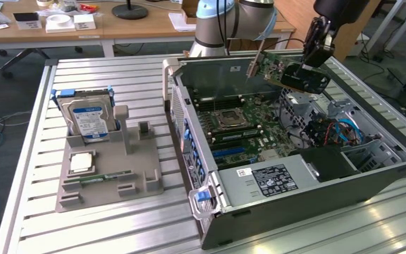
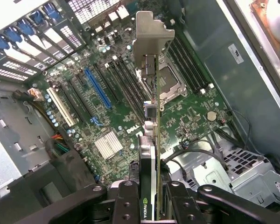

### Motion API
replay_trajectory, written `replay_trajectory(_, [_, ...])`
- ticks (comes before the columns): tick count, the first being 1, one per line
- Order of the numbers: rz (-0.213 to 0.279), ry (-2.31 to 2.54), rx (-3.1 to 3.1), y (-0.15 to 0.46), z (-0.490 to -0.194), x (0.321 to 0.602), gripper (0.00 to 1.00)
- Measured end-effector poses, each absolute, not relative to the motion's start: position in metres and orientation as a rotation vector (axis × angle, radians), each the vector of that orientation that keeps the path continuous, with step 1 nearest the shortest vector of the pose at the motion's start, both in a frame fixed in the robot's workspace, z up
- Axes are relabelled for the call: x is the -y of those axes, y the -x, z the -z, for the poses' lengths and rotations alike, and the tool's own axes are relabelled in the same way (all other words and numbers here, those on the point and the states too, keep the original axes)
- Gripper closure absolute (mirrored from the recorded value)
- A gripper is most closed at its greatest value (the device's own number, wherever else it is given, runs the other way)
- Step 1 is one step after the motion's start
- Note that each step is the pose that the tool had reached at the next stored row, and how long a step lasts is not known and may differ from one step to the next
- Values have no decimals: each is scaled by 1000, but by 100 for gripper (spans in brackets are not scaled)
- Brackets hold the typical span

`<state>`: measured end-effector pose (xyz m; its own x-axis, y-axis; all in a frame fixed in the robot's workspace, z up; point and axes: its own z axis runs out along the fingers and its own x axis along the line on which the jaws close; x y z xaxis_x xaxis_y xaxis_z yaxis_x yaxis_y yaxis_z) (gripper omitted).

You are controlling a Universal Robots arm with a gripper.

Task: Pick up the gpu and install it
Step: 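Insert the gpu into the slot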

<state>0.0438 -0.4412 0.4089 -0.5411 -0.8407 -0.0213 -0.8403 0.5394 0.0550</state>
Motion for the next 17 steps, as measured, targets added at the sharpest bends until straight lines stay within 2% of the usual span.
replay_trajectory(17, [90, -1735, 2602, -44, -409, 441, 73])
